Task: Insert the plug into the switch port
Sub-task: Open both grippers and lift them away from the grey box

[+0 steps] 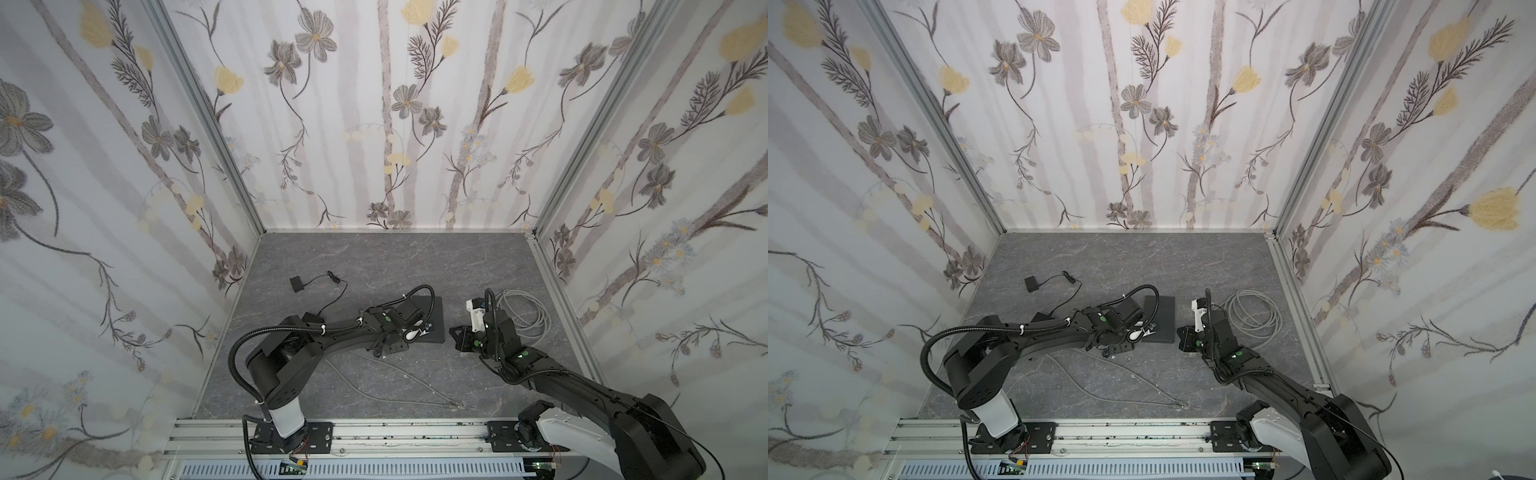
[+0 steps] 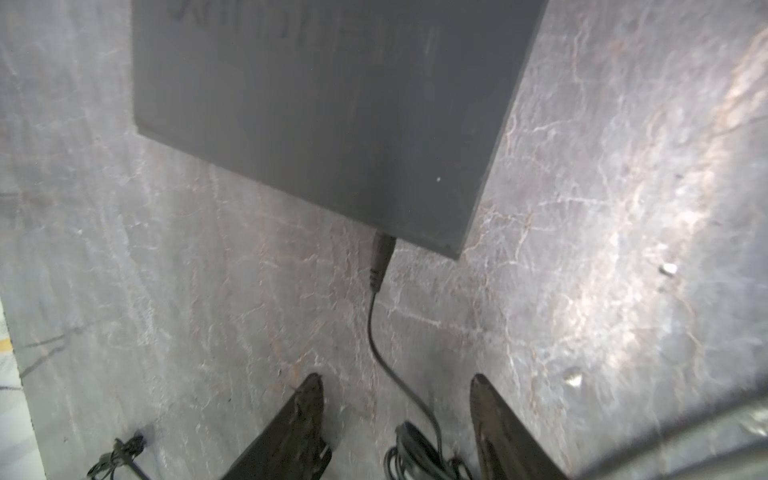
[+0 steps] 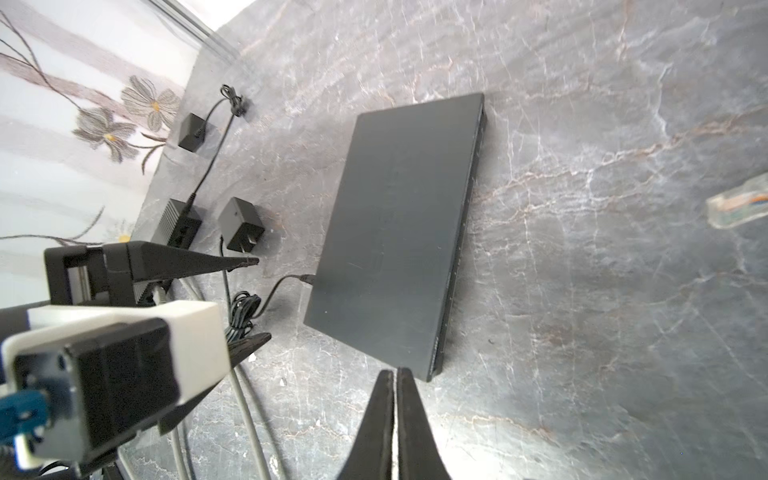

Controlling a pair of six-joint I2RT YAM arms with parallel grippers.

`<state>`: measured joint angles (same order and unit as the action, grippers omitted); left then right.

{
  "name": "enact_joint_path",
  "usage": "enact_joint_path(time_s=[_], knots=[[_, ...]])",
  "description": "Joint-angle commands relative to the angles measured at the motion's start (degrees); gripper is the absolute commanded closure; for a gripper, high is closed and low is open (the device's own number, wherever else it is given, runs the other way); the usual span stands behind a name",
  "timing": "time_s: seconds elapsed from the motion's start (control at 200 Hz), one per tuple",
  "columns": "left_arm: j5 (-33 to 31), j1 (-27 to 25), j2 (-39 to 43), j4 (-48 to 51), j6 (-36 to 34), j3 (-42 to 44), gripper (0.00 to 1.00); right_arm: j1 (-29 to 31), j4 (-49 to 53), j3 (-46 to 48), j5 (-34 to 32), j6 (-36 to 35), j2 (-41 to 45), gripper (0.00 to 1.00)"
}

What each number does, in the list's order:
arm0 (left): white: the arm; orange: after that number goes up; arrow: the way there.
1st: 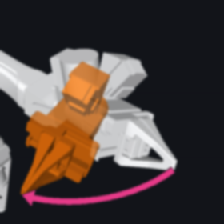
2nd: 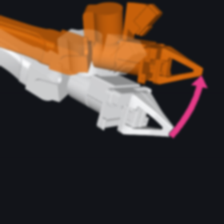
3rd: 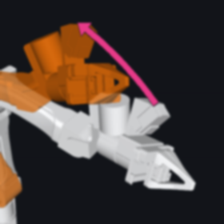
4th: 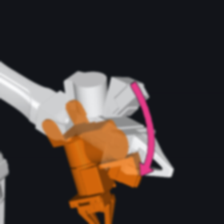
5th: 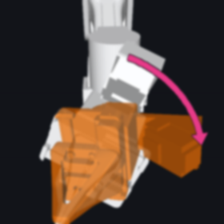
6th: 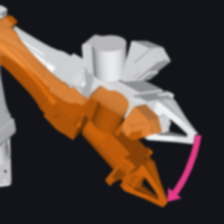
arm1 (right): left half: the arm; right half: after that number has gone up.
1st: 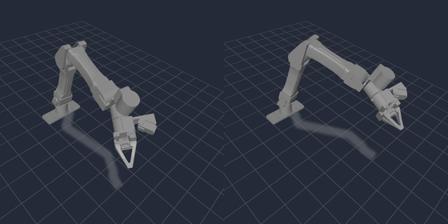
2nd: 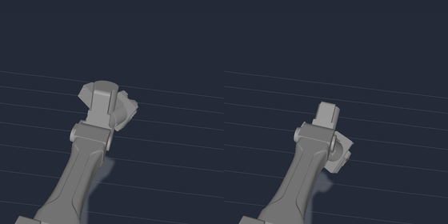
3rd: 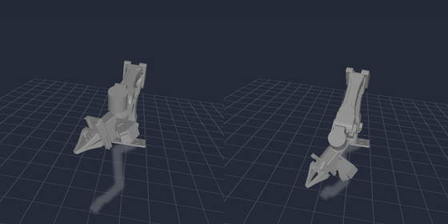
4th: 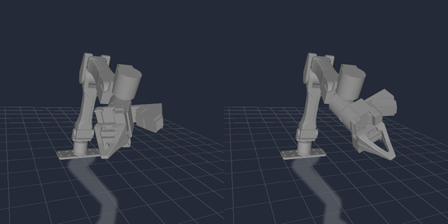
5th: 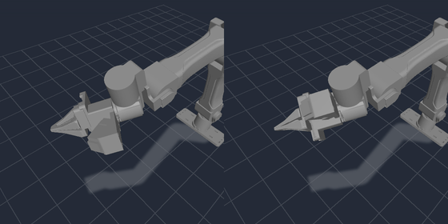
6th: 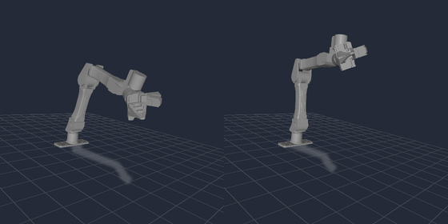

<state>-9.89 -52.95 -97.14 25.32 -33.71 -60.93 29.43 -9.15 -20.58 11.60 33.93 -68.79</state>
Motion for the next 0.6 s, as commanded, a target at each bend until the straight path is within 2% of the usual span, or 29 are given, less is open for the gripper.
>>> enact_joint_path(time_s=[0.0, 0.095, 0.21, 0.295, 0.345, 0.395, 0.455, 0.595], knots=[[0.76, 0.11, 5.46, 2.81, 6.57, 0.18, 0.4, -0.26, 2.58, -0.19, -0.8, -1.39, 2.48, 0.91], [2.7, 0.98, 13.01, 1.27, 15.07, 0.87, 0.37, -0.35, 3.26, 0.48, -1.22, -1.75, 4.22, 0.91], [7.09, 4.77, 21.22, -2.0, 31.03, 4.22, 0.34, -0.38, 2.87, 2.17, -1.07, -1.77, 5.96, 0.91], [14.75, 11.42, 24.71, -2.74, 44.19, 7.92, 0.33, -0.43, 2.22, 3.96, -1.22, -1.92, 6.96, 0.9], [16.35, 15.47, 27.86, -2.68, 50.98, 10.44, 0.4, -0.56, 1.86, 4.8, -1.35, -1.95, 7.43, 0.9], [18.12, 18.96, 30.03, -3.26, 55.82, 13.48, 0.39, -0.69, 1.32, 5.57, -1.31, -2.09, 7.56, 0.9], [16.26, 21.07, 33.25, -4.14, 60.74, 17.38, 0.33, -0.83, 0.74, 6.37, -0.99, -2.24, 7.58, 0.9], [9.29, 21.93, 35.96, -2.13, 66.0, 20.34, 0.29, -1.04, -0.88, 7.54, -0.53, -2.41, 6.95, 0.89]])
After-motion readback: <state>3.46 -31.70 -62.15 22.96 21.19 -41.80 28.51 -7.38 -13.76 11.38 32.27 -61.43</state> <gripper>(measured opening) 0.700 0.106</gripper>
